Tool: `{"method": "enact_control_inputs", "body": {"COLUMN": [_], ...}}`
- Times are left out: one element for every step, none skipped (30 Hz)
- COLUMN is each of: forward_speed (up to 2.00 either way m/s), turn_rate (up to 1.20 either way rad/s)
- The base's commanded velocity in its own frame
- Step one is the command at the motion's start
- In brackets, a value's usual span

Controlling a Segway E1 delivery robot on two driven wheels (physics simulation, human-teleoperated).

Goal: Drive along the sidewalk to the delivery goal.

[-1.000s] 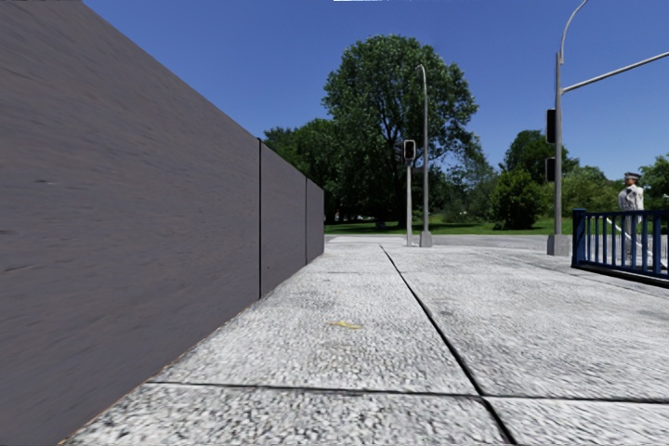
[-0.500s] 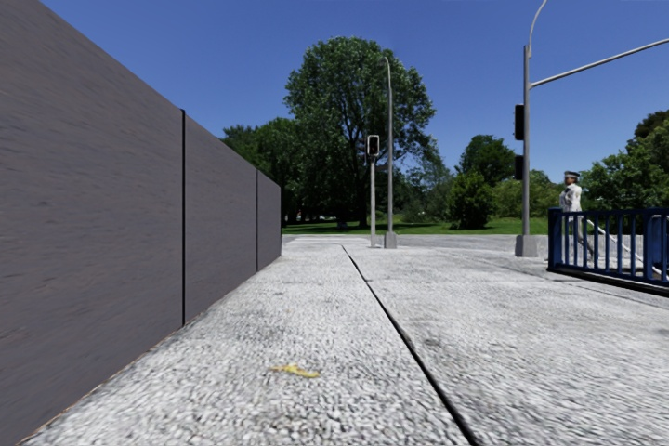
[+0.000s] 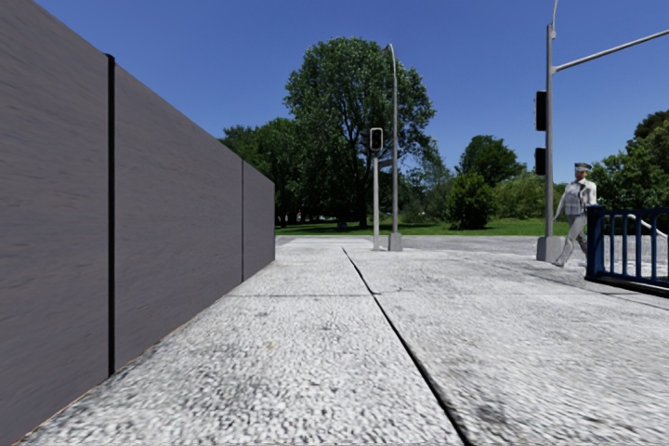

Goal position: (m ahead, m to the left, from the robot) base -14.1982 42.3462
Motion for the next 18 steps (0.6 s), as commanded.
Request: {"method": "enact_control_inputs", "body": {"forward_speed": [2.0,2.0,2.0,2.0,2.0,2.0,2.0,2.0,2.0,2.0,2.0,2.0,2.0,2.0,2.0,2.0,2.0,2.0], "turn_rate": [0.0,0.0,0.0,0.0,0.0,0.0,0.0,0.0,0.0,0.0,0.0,0.0,0.0,0.0,0.0,0.0,0.0,0.0]}}
